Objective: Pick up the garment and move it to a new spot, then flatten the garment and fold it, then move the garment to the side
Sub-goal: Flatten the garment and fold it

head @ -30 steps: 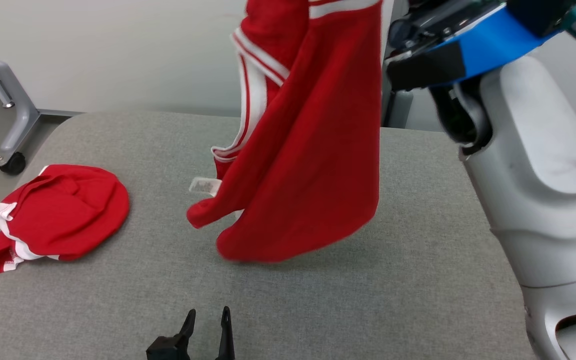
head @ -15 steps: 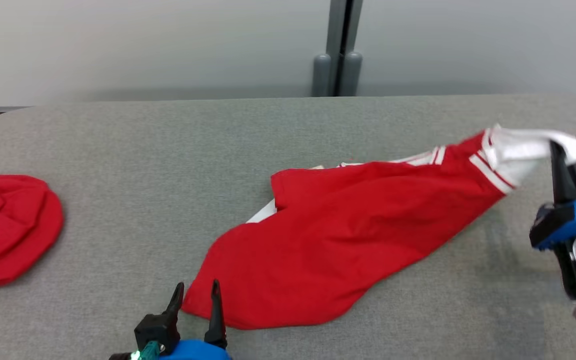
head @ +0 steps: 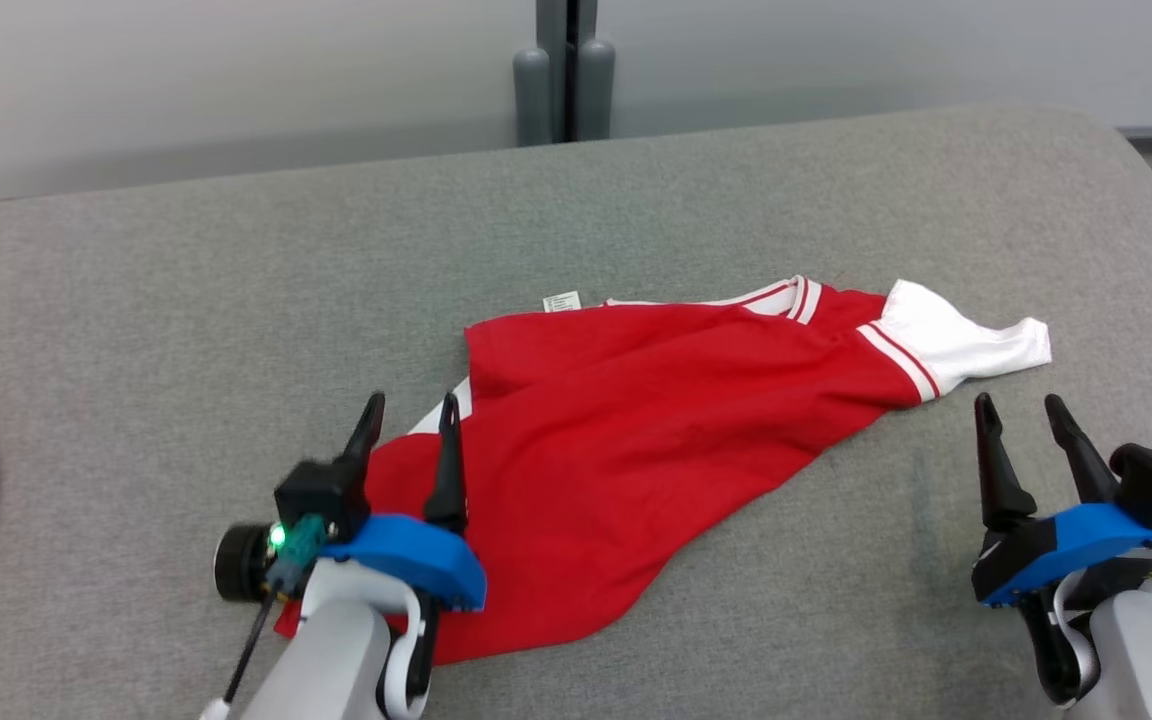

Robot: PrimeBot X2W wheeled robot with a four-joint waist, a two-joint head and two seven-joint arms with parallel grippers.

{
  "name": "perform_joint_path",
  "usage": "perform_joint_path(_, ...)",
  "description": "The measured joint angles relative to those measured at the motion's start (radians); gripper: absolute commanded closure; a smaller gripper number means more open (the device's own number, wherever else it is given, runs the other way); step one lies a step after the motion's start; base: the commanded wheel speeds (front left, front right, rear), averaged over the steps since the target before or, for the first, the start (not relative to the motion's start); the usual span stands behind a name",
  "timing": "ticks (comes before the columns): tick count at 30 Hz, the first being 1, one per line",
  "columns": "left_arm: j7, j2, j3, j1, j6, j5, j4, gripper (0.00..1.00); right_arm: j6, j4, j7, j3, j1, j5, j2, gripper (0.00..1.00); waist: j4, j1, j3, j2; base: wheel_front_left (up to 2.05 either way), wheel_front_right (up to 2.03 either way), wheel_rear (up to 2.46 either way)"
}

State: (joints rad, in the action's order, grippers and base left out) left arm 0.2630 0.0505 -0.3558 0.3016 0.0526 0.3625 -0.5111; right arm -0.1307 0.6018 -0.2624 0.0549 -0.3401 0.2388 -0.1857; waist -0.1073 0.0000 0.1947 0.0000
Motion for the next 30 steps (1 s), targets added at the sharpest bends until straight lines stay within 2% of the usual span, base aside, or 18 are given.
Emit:
perform_joint_path(8, 0.0, 0.0, -0.057, 0.274, -0.051, 0.106, -0.273, 0.0, 0.0, -0.032, 0.0, -0.085, -0.031, 0.028, 0.02, 0.0, -0.066, 0.0002, 0.081, 0.0001, 0.0, 0.0, 0.0)
perform_joint_path(15, -0.001, 0.0, -0.138, 0.367, -0.053, 0.233, -0.445, 0.0, 0.0, -0.037, 0.0, -0.113, -0.045, 0.045, 0.021, 0.0, -0.095, 0.0002, 0.115, 0.0002, 0.0, 0.0, 0.0)
perform_joint_path(17, -0.001, 0.0, -0.168, 0.382, -0.052, 0.255, -0.463, 0.2, 0.0, -0.038, 0.0, -0.113, -0.045, 0.046, 0.019, 0.0, -0.095, 0.0001, 0.119, 0.0001, 0.0, 0.0, 0.0)
perform_joint_path(18, -0.001, 0.0, -0.179, 0.39, -0.049, 0.265, -0.468, 0.34, 0.0, -0.038, 0.0, -0.113, -0.045, 0.048, 0.018, 0.0, -0.094, 0.0001, 0.12, 0.0001, 0.0, 0.0, 0.0)
perform_joint_path(19, -0.001, -0.001, -0.19, 0.398, -0.048, 0.269, -0.47, 0.61, 0.0, -0.039, 0.0, -0.112, -0.045, 0.047, 0.017, 0.0, -0.093, 0.0001, 0.122, 0.0001, 0.0, 0.0, 0.0)
perform_joint_path(20, 0.0, 0.0, -0.2, 0.404, -0.047, 0.273, -0.467, 1.0, 0.0, -0.039, 0.0, -0.112, -0.045, 0.047, 0.017, 0.0, -0.091, 0.0001, 0.123, 0.0001, 0.0, 0.0, 0.0)
perform_joint_path(24, 0.0, 0.0, -0.222, 0.422, -0.036, 0.256, -0.447, 1.0, 0.0, -0.039, 0.0, -0.114, -0.046, 0.047, 0.02, 0.0, -0.081, 0.0001, 0.126, 0.0001, 0.0, 0.0, 0.0)
perform_joint_path(27, 0.0, 0.006, -0.212, 0.455, -0.022, 0.182, -0.386, 1.0, 0.0, -0.041, 0.0, -0.117, -0.047, 0.047, 0.022, 0.0, -0.073, 0.0001, 0.128, 0.0001, 0.0, 0.0, 0.0)
perform_joint_path(30, 0.0, 0.036, -0.185, 0.493, -0.017, 0.091, -0.288, 1.0, 0.0, -0.04, 0.0, -0.118, -0.049, 0.048, 0.023, 0.0, -0.073, 0.0002, 0.125, 0.0002, 0.0, 0.0, 0.0)
